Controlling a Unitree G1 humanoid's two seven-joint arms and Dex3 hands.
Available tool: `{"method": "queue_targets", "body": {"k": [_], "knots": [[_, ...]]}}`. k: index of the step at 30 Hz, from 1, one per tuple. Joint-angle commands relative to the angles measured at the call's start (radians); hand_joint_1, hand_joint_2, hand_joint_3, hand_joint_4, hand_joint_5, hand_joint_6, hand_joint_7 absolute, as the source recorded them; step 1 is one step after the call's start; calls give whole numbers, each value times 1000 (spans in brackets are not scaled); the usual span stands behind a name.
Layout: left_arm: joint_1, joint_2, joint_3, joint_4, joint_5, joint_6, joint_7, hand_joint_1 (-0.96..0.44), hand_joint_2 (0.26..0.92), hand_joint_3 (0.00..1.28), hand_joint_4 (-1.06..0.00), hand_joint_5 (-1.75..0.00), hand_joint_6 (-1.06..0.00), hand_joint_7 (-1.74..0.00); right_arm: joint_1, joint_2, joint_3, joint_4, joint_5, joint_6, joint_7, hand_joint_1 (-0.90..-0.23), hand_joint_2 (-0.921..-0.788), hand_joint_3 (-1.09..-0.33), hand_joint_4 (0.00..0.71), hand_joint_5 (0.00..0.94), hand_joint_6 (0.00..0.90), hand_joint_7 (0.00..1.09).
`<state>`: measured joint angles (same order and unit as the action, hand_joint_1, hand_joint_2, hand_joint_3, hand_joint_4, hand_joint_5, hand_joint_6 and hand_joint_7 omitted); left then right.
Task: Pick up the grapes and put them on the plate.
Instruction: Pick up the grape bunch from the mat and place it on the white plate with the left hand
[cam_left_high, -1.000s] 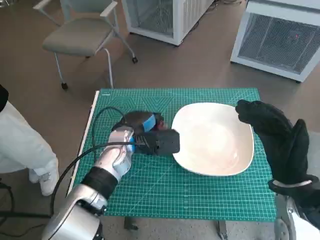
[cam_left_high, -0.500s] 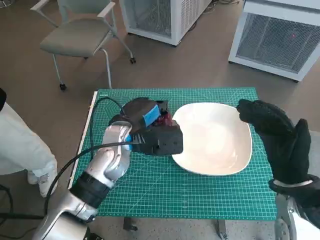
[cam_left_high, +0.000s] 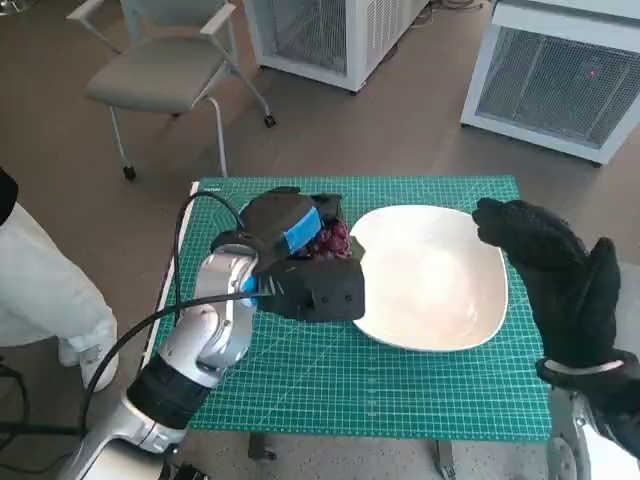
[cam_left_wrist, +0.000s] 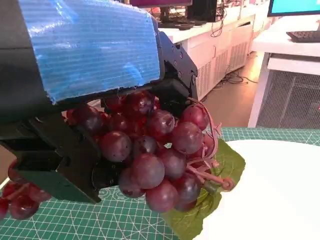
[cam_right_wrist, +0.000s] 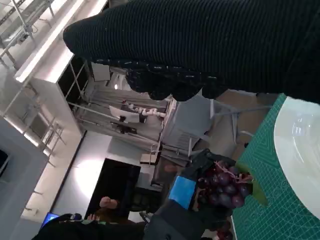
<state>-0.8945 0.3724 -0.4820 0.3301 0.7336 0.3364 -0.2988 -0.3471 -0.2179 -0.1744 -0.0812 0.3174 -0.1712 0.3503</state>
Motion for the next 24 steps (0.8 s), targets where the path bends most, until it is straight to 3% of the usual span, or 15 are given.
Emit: {"method": "queue_targets", "body": {"k": [1, 5, 7, 10, 14, 16, 19, 24], "knots": [[-19, -14, 2, -24, 15, 2, -18, 3, 733, 493, -530, -1478, -606, -1180, 20, 3, -1, 2, -5, 4, -9, -537, -921, -586, 359, 211, 124, 859], [-43, -38, -3, -15, 19, 3, -30, 3, 610, 735, -493, -1620, -603, -1225, 23, 1, -1, -1, -4, 4, -9, -536, -921, -587, 359, 211, 125, 857], [-56, -53, -4, -14, 20, 8, -39, 3, 629, 698, -510, -1546, -583, -1274, 24, 1, -1, -2, -3, 6, -9, -536, -921, -587, 358, 211, 125, 857], [-77, -82, -8, -8, 19, 9, -47, 2, 721, 515, -546, -1403, -573, -1291, 27, 1, -3, -6, 1, 8, -9, -536, -921, -587, 358, 212, 125, 857], [-105, -123, -18, 13, 21, 1, -44, 4, 793, 356, -598, -1398, -613, -1117, 31, 0, -6, -11, 6, 13, -9, -536, -921, -587, 358, 212, 125, 856], [-117, -141, -24, 22, 21, -5, -40, 4, 810, 344, -575, -1416, -592, -1135, 34, -1, -8, -14, 9, 15, -9, -536, -921, -587, 359, 213, 125, 856], [-133, -168, -32, 40, 19, -21, -30, 3, 860, 323, -490, -1425, -500, -1293, 38, -1, -12, -20, 13, 20, -10, -536, -921, -587, 361, 215, 125, 856], [-172, -217, -44, 101, 14, -53, -18, 3, 750, 575, -430, -1503, -437, -1454, 43, 1, -17, -28, 17, 27, -14, -532, -921, -586, 366, 221, 135, 860]]}}
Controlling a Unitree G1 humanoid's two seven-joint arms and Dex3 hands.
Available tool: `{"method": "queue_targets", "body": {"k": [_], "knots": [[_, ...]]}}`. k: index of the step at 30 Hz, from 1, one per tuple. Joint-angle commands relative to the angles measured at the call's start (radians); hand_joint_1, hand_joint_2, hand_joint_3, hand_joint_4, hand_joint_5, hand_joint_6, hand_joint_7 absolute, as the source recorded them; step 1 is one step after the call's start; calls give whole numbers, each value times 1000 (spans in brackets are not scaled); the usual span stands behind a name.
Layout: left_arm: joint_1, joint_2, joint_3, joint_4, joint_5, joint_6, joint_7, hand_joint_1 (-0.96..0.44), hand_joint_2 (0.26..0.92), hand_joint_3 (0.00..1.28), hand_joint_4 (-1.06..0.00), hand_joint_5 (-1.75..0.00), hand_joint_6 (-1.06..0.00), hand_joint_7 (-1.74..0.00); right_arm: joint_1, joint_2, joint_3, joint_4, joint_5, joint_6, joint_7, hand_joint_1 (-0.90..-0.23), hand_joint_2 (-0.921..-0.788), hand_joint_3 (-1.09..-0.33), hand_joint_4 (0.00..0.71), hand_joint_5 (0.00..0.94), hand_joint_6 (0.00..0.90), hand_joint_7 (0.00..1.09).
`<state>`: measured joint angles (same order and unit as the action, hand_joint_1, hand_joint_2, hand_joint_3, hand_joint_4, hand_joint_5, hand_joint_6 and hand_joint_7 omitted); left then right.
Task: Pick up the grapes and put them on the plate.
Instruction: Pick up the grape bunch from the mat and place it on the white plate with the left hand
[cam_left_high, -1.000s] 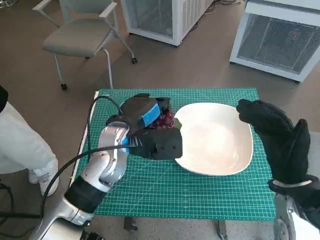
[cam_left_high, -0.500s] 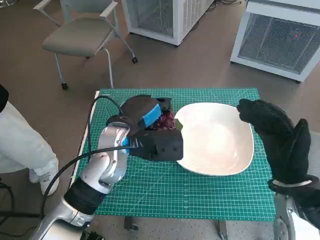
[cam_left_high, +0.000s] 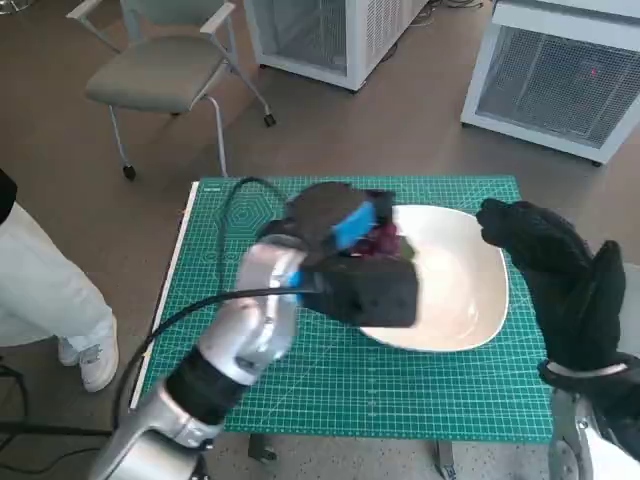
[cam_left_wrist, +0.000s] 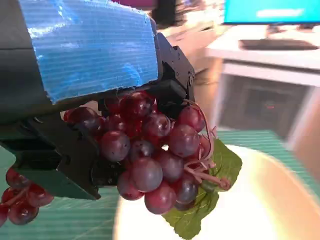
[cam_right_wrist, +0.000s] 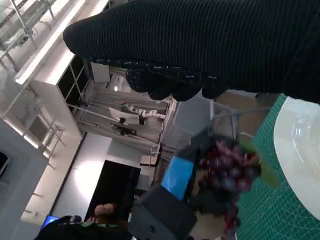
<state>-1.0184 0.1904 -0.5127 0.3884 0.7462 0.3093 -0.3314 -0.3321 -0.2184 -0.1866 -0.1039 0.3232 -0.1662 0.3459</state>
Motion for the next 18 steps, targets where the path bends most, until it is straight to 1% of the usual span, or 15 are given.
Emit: {"method": "queue_targets", "body": {"k": [1, 2, 4, 5, 10, 12, 15, 17, 18], "knots": [[-56, -44, -16, 54, 0, -32, 17, 3, 738, 601, -424, -1512, -431, -1468, 29, 3, -5, -7, 11, 23, -10, -531, -921, -586, 367, 222, 137, 861], [-64, -54, -19, 68, 1, -39, 20, 3, 731, 617, -421, -1517, -427, -1476, 30, 4, -5, -8, 11, 24, -12, -529, -921, -586, 367, 223, 138, 862], [-82, -73, -27, 101, 3, -54, 28, 3, 743, 598, -419, -1511, -424, -1474, 32, 6, -5, -13, 10, 26, -14, -528, -921, -585, 368, 224, 142, 862], [-91, -81, -31, 119, 5, -61, 33, 3, 758, 570, -420, -1502, -424, -1467, 34, 7, -4, -15, 10, 27, -16, -528, -921, -584, 368, 225, 143, 862], [-139, -118, -46, 211, 5, -98, 49, 3, 872, 352, -432, -1439, -434, -1412, 39, 11, -2, -25, 10, 32, -23, -530, -921, -582, 368, 227, 147, 859], [-154, -128, -49, 236, 3, -111, 52, 3, 895, 311, -432, -1432, -433, -1404, 41, 13, -1, -29, 10, 34, -25, -531, -921, -582, 368, 228, 148, 858], [-173, -142, -51, 268, 1, -123, 53, 3, 909, 310, -403, -1459, -406, -1427, 45, 15, 0, -34, 9, 35, -27, -531, -921, -583, 368, 229, 148, 858], [-182, -149, -51, 284, -1, -130, 54, 3, 908, 341, -370, -1495, -373, -1461, 48, 16, 0, -34, 9, 34, -28, -531, -921, -584, 368, 230, 148, 858], [-184, -152, -51, 290, -1, -133, 55, 21, 901, 370, -355, -1519, -357, -1437, 48, 16, 0, -34, 9, 33, -29, -531, -921, -584, 367, 230, 147, 858]]}}
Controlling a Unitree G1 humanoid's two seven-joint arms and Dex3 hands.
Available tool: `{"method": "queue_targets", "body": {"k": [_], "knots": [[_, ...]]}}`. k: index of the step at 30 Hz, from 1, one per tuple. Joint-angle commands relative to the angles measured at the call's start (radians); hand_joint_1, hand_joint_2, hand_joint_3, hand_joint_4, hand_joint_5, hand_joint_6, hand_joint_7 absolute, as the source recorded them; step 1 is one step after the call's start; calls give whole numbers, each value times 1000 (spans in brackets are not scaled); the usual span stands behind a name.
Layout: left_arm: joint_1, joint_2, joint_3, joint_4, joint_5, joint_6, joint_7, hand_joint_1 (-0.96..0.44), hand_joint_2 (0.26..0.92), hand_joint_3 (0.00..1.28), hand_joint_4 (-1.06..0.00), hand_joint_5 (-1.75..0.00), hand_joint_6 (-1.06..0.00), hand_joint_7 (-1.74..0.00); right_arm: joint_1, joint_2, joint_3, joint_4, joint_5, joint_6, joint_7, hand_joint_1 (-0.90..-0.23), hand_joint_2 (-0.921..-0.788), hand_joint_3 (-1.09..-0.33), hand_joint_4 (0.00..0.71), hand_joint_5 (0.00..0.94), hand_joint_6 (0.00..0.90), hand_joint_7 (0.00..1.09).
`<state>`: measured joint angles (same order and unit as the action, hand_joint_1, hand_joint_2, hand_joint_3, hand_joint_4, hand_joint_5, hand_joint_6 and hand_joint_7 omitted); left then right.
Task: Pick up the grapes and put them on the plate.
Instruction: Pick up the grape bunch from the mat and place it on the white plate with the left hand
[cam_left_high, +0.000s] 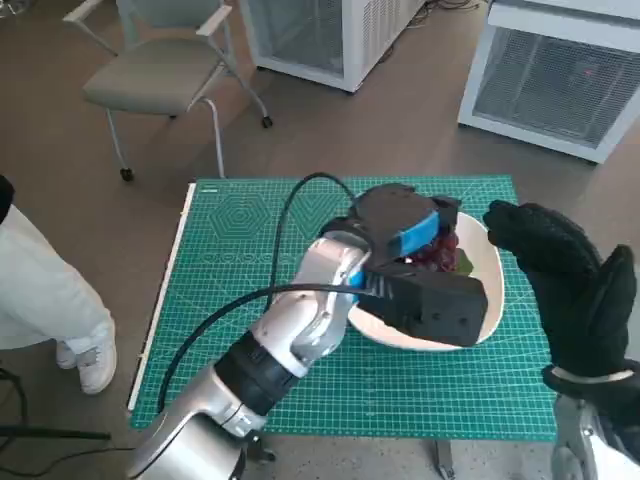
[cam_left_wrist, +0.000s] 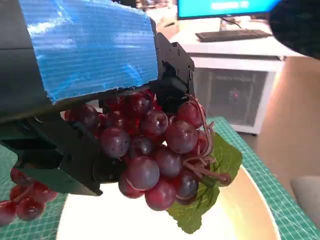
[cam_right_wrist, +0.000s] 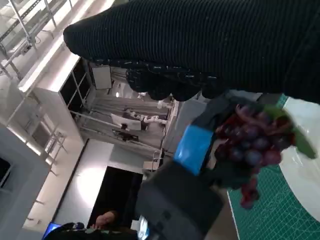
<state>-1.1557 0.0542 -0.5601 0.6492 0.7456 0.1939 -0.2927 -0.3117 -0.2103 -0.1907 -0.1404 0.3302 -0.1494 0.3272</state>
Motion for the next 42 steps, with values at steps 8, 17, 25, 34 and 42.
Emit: {"method": "queue_targets", "body": {"k": [8, 17, 25, 34, 42], "knots": [[-48, -32, -6, 55, 1, -42, 41, 350, 681, 821, -353, -1728, -500, -419, 34, 10, 0, 0, 1, 20, -18, -536, -921, -582, 365, 236, 146, 861], [-53, -53, -7, 124, -7, -63, 67, 370, 705, 802, -326, -1746, -575, -313, 35, 10, -2, -3, -1, 20, -24, -538, -921, -578, 363, 243, 146, 863], [-85, -96, 14, 256, -58, -76, 35, 378, 666, 832, -372, -1718, -543, -251, 35, 13, -4, 3, 6, 18, -23, -540, -921, -570, 360, 249, 147, 864], [-138, -123, 23, 415, -112, -105, -35, 172, 735, 421, -437, -1103, -457, -104, 36, 8, -5, 6, -3, 5, -17, -541, -921, -564, 354, 253, 149, 864], [-133, -114, 0, 442, -96, -146, -28, -263, 838, 39, -197, -89, -348, -6, 41, 9, -6, 1, 6, 12, -17, -542, -921, -564, 352, 256, 149, 863]]}}
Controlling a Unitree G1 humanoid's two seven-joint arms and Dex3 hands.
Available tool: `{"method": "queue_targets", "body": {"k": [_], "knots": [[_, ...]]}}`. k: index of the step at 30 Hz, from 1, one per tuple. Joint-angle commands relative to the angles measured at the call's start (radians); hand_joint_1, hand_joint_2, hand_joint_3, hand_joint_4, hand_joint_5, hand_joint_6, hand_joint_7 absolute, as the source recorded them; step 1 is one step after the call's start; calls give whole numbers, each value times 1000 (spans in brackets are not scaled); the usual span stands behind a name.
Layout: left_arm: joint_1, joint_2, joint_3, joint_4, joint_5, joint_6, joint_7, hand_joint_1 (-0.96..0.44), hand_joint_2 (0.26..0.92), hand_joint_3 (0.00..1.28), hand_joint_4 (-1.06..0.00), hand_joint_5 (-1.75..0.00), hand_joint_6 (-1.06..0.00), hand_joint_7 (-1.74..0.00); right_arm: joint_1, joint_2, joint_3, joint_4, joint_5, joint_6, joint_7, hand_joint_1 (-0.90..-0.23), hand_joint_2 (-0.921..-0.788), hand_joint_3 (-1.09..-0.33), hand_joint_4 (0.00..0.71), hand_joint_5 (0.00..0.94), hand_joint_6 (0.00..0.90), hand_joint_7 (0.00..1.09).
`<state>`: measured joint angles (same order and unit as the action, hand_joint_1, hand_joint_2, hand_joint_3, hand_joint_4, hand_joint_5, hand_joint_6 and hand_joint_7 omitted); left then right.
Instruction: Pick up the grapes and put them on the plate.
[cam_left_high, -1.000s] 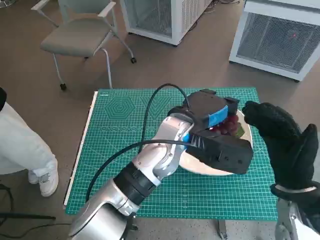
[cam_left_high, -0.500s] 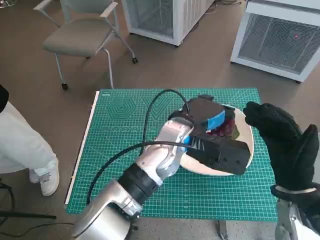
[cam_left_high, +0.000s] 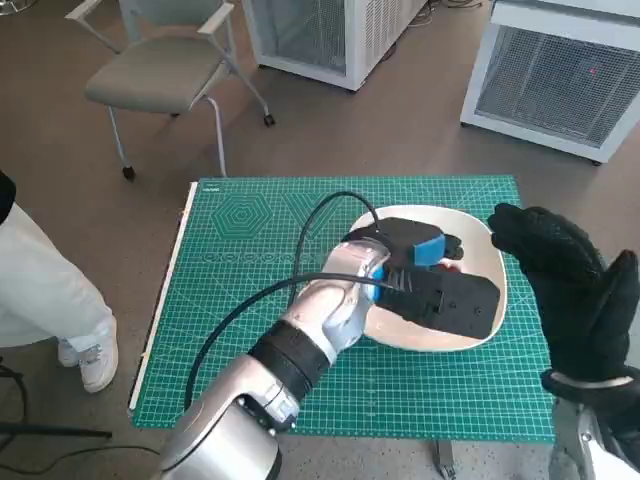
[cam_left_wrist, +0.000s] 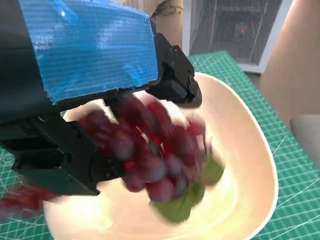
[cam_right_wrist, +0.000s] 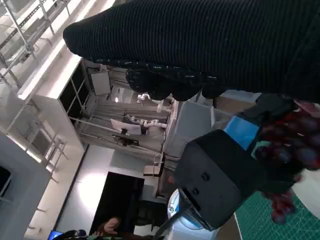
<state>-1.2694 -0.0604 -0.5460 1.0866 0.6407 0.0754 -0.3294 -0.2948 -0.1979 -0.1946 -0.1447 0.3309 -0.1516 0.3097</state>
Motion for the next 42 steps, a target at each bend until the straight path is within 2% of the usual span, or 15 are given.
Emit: {"method": "queue_targets", "body": {"k": [1, 9, 17, 23, 28, 32, 38, 42], "knots": [[-16, 3, -18, 2, 12, -32, 17, -285, 842, 31, -203, -70, -338, -4, 24, -3, -1, 5, 5, 14, 0, -542, -921, -564, 352, 256, 149, 863], [14, 24, -36, -34, 37, -44, 83, -402, 882, 19, -263, -17, -306, 0, 26, -2, 2, 3, -2, 10, -1, -540, -921, -567, 348, 259, 147, 865], [74, 73, -30, -123, 32, -67, 120, -450, 918, 47, -199, -1, -282, 0, 25, 1, 8, 4, -14, 6, -7, -540, -921, -568, 346, 263, 145, 868], [155, 143, 23, -250, -6, -95, 141, -438, 921, 55, -178, 0, -267, -3, 21, 0, 8, 4, -5, 12, -2, -540, -921, -568, 344, 266, 144, 870], [260, 220, 118, -379, -83, -148, 155, -422, 921, 56, -182, -3, -245, -1, 22, -2, 4, 4, 5, 17, 1, -541, -921, -566, 344, 269, 145, 870], [334, 258, 237, -406, -226, -233, 128, -423, 921, 64, -179, -2, -204, 0, 24, -2, 3, 2, 4, 17, -1, -541, -921, -566, 344, 271, 147, 871], [411, 264, 435, -353, -527, -370, -10, -461, 921, 84, -138, 0, -151, 0, 25, -2, 4, -4, -2, 17, -6, -541, -921, -566, 345, 275, 148, 871], [457, 248, 552, -324, -713, -406, -122, -490, 921, 91, -126, -2, -150, -5, 24, -2, 4, -5, -6, 15, -8, -543, -921, -566, 345, 277, 149, 871]]}}
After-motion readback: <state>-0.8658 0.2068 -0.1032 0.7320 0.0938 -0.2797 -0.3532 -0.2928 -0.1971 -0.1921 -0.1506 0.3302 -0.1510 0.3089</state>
